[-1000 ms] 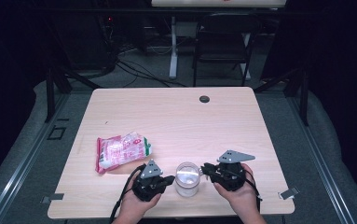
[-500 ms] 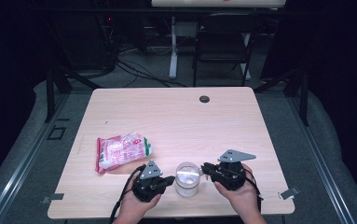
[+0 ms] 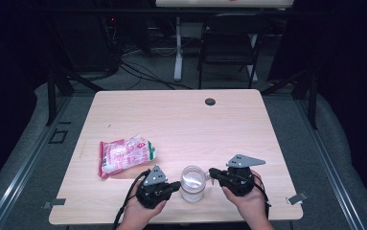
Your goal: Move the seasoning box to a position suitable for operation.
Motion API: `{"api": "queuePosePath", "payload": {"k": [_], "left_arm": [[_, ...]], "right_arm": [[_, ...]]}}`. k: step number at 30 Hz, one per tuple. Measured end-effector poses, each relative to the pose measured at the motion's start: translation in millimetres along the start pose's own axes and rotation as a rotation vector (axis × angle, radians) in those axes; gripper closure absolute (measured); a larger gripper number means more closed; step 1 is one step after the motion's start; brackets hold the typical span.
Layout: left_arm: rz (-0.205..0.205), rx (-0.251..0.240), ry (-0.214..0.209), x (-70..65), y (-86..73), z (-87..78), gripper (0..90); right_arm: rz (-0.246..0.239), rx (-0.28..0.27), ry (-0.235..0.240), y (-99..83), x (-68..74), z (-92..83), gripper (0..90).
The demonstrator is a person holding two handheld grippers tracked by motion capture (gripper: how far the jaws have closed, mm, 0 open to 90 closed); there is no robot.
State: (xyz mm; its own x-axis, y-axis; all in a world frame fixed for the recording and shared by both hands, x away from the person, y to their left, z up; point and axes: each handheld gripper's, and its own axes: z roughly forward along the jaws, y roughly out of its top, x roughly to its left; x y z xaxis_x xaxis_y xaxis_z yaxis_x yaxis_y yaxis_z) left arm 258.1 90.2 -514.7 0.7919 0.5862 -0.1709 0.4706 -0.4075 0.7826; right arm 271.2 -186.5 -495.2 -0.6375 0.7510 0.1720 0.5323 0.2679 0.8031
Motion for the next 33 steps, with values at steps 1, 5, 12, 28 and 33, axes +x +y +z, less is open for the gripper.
{"api": "queuePosePath", "payload": {"k": [1, 5, 12, 28, 33], "left_arm": [[0.000, 0.000, 0.000, 0.0, 0.0, 0.0, 90.0], [-0.002, -0.013, -0.005, -0.7, 4.6, -2.5, 90.0], [0.009, -0.019, -0.001, -3.1, 12.4, -5.9, 90.0], [0.050, -0.012, 0.004, -12.5, 39.1, -7.2, 90.0], [0.051, -0.013, 0.007, -14.2, 43.3, -6.5, 90.0]], "right_arm": [[0.000, 0.000, 0.000, 0.0, 0.0, 0.0, 88.1], [0.002, 0.001, 0.005, -0.6, -1.0, 0.0, 88.4], [0.010, -0.004, 0.010, -2.0, -1.6, -0.1, 88.4], [-0.039, 0.040, 0.011, -8.9, 2.5, -11.2, 74.3], [-0.103, 0.028, 0.015, -11.4, 12.1, -18.5, 69.5]]}}
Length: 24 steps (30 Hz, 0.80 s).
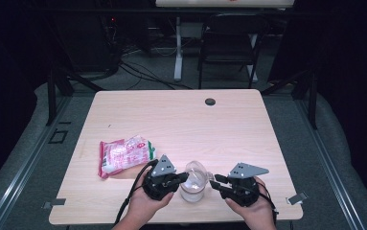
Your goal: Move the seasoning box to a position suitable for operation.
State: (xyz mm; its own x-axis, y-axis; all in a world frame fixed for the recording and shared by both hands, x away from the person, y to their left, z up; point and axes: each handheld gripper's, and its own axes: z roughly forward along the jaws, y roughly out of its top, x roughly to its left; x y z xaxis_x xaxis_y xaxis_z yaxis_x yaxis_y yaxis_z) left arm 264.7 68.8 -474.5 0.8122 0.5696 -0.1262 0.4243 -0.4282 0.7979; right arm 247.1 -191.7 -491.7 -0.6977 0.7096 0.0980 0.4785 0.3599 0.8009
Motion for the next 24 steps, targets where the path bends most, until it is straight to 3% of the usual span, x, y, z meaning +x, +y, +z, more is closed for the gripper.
{"api": "queuePosePath", "payload": {"k": [6, 9, 11, 24], "left_arm": [[-0.002, 0.000, -0.002, -0.1, 5.3, 1.2, 89.9], [-0.002, 0.004, -0.007, -1.2, 8.2, 2.3, 89.2], [0.002, 0.001, -0.003, -1.5, 9.4, 3.1, 88.6], [-0.004, -0.006, -0.001, -2.0, 11.0, 4.7, 80.8]], "right_arm": [[-0.036, 0.005, 0.004, -1.6, 11.8, -3.8, 64.6], [-0.096, 0.003, -0.023, -2.9, 20.7, -3.4, 62.8], [-0.101, -0.002, -0.040, -2.5, 23.0, -1.4, 57.9], [-0.117, -0.010, -0.073, 1.3, 28.1, 7.3, 57.5]]}}
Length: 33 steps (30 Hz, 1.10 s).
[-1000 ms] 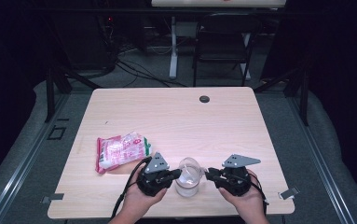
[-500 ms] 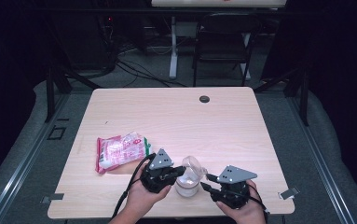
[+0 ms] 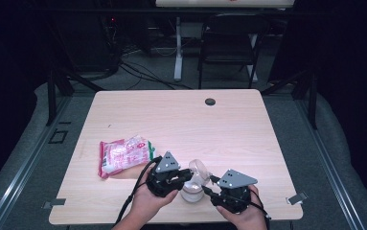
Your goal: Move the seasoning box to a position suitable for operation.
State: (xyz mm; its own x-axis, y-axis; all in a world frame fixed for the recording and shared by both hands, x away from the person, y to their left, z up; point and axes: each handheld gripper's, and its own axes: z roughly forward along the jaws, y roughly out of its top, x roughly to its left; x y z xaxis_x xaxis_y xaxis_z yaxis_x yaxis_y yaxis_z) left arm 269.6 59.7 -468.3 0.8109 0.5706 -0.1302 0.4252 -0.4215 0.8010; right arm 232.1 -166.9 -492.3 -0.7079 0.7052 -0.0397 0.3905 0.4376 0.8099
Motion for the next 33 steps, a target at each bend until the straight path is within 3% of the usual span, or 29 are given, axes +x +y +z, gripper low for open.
{"api": "queuePosePath", "payload": {"k": [7, 17, 33], "left_arm": [[-0.029, 0.014, 0.025, 6.7, -8.3, 2.7, 70.8], [-0.067, 0.056, 0.074, 19.3, -25.7, 15.1, 67.6], [-0.072, 0.064, 0.065, 22.3, -29.6, 20.1, 67.7]], "right_arm": [[0.010, -0.014, 0.003, -0.5, -1.1, -1.7, 58.3], [0.031, -0.024, 0.007, -2.5, -4.0, -2.7, 58.8], [0.057, -0.036, 0.004, -5.2, -10.2, -6.0, 59.3]]}}
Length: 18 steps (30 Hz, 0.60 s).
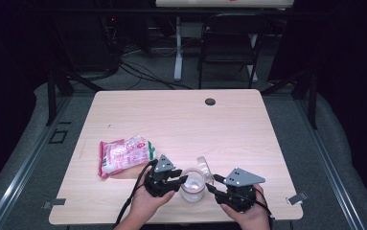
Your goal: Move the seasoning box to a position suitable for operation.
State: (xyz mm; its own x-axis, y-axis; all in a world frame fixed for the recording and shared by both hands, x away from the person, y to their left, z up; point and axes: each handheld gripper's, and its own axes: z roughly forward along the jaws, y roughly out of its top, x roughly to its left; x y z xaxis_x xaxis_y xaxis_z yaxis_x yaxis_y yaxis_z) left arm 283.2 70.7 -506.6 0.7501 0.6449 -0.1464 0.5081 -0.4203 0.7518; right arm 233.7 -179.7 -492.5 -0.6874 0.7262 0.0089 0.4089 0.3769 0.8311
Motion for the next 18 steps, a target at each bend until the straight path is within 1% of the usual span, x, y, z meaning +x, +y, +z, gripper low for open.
{"api": "queuePosePath", "payload": {"k": [5, 6, 7, 8, 10, 12, 13, 15, 16, 18], "left_arm": [[-0.007, -0.003, -0.005, -0.4, -0.3, 0.7, 67.8], [-0.008, -0.003, -0.006, -0.3, -0.3, 0.9, 67.8], [-0.008, -0.003, -0.006, -0.3, -0.3, 0.9, 67.8], [-0.010, -0.004, -0.008, -0.4, -0.5, 1.0, 67.8], [-0.003, -0.003, -0.005, -0.1, -0.4, 1.0, 67.9], [-0.001, -0.003, -0.006, 0.1, -0.4, 1.2, 67.9], [-0.004, -0.004, -0.006, 0.0, -0.4, 1.3, 67.8], [-0.004, -0.004, -0.005, -0.1, -0.4, 1.2, 67.5], [-0.004, -0.005, -0.003, -0.1, -0.5, 0.7, 67.2], [-0.010, -0.015, -0.002, 0.7, -0.9, -2.1, 66.0]], "right_arm": [[0.012, -0.011, -0.009, -2.2, -4.0, -2.1, 59.7], [0.023, -0.010, -0.013, -3.4, -6.5, -3.1, 60.0], [0.023, -0.010, -0.013, -3.4, -6.5, -3.1, 60.0], [0.036, -0.010, -0.019, -5.1, -9.3, -3.6, 60.5], [0.042, -0.010, -0.020, -5.9, -10.4, -3.4, 60.5], [0.063, -0.006, -0.008, -8.0, -13.2, -2.2, 60.7], [0.084, -0.006, 0.007, -9.9, -14.2, 1.1, 60.5], [0.088, -0.003, 0.013, -10.5, -14.5, 2.5, 60.4], [0.098, -0.002, 0.019, -11.6, -14.3, 6.8, 60.4], [0.103, -0.002, 0.016, -11.4, -14.2, 9.6, 60.5]]}}
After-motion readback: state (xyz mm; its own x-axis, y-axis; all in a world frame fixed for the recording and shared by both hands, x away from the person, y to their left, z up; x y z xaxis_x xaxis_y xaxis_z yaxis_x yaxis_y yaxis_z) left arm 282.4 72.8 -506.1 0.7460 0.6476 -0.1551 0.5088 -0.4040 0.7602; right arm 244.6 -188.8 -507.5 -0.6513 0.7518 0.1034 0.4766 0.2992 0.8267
